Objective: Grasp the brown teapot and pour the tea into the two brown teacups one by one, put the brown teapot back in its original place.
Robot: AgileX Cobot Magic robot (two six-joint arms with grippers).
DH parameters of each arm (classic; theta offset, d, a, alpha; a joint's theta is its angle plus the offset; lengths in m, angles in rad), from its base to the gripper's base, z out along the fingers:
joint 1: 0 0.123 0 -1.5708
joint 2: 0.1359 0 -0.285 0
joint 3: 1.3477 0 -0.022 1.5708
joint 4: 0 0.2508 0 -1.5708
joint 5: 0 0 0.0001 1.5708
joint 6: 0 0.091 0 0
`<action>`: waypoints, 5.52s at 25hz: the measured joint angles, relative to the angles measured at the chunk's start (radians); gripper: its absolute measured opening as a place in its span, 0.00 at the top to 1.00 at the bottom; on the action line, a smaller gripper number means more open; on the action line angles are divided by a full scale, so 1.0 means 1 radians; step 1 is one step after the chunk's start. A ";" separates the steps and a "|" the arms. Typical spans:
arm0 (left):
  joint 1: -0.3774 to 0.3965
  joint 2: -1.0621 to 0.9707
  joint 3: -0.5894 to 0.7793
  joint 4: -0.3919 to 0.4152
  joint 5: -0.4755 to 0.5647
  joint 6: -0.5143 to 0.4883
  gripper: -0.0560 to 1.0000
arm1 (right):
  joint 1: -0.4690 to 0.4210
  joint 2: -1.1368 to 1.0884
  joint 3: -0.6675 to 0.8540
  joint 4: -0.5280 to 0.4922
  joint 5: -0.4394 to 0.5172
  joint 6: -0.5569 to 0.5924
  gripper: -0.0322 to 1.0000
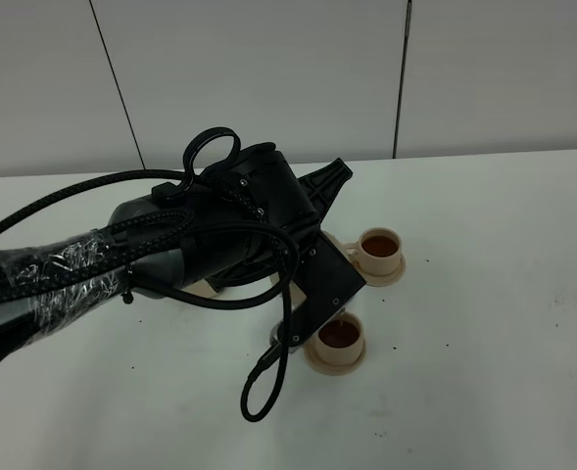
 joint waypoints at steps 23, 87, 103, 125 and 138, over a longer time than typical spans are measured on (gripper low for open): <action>0.000 0.000 0.000 -0.023 0.078 -0.155 0.79 | 0.000 0.000 0.000 0.000 0.000 0.000 0.65; 0.157 0.018 -0.158 -0.723 0.286 -0.583 0.79 | 0.000 0.000 0.001 0.000 0.000 0.000 0.65; 0.228 0.018 -0.158 -0.675 0.292 -0.611 0.79 | 0.000 0.000 0.001 0.000 0.000 0.000 0.65; 0.376 0.038 -0.064 -0.580 0.155 -0.628 0.79 | 0.000 0.000 0.002 0.000 0.000 0.000 0.65; 0.501 0.038 0.020 -0.593 -0.009 -0.499 0.79 | 0.000 0.000 0.002 0.000 0.000 0.000 0.65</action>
